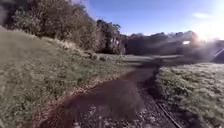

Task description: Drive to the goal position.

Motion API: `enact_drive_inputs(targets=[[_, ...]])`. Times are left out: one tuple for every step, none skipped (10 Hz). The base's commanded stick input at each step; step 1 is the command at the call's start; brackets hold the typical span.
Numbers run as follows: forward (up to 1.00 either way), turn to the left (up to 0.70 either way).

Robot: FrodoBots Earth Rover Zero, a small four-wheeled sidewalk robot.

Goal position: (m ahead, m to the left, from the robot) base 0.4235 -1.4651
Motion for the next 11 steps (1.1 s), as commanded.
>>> enact_drive_inputs(targets=[[0.00,0.00],[0.00,0.00],[0.00,0.00],[0.00,0.00],[0.00,0.00],[0.00,0.00],[0.00,-0.54],[0.00,-0.64],[0.70,-0.28],[0.70,-0.12],[0.70,0.00]])
